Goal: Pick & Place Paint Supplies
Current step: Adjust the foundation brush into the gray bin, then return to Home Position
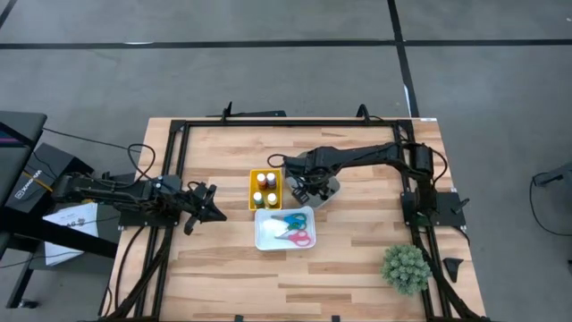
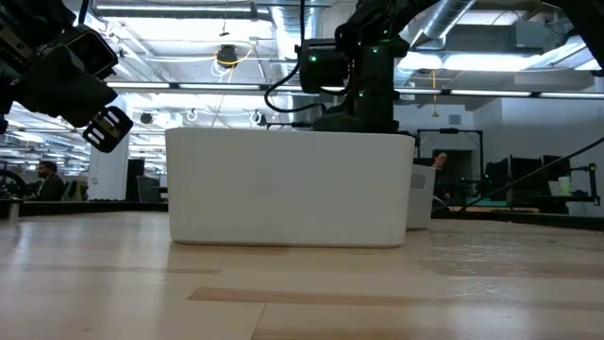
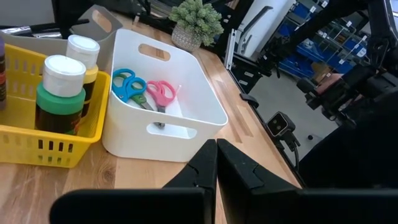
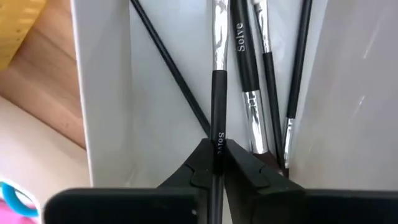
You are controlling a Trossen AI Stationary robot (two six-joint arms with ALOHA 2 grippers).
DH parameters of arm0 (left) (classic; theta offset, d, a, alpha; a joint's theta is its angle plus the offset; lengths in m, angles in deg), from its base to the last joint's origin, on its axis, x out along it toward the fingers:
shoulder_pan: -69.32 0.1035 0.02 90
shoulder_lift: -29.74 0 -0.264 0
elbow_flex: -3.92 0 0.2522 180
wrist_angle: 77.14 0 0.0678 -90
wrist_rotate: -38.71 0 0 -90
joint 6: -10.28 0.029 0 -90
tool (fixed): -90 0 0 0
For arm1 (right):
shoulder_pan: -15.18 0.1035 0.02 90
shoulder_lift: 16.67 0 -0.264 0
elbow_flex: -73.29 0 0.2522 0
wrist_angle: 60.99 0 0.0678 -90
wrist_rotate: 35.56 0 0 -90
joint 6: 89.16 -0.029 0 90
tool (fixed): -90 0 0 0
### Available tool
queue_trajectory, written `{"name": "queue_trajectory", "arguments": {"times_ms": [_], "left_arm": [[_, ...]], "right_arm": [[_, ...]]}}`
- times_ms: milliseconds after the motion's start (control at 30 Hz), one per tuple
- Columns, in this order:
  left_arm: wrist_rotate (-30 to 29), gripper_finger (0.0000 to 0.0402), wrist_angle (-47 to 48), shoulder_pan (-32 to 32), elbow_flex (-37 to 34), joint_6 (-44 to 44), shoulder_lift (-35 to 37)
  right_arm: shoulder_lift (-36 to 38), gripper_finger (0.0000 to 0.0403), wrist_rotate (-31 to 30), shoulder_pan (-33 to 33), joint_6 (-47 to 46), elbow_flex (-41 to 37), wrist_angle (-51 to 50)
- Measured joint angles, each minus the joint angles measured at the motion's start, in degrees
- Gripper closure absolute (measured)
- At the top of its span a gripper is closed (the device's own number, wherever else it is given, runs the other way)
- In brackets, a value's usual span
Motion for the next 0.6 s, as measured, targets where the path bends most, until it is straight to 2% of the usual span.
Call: {"name": "queue_trajectory", "arguments": {"times_ms": [267, 600], "left_arm": [[0.02, 0.0399, -0.02, 0.0, 0.0, -0.42, 0.0], [0.05, 0.0399, 0.0, -0.01, 0.0, -0.41, 0.0]], "right_arm": [[0.0, 0.0336, 0.13, 0.03, 0.98, 0.0, 0.02], [2.14, 0.03, -1.63, 0.16, 1.63, -0.1, 0.18]]}}
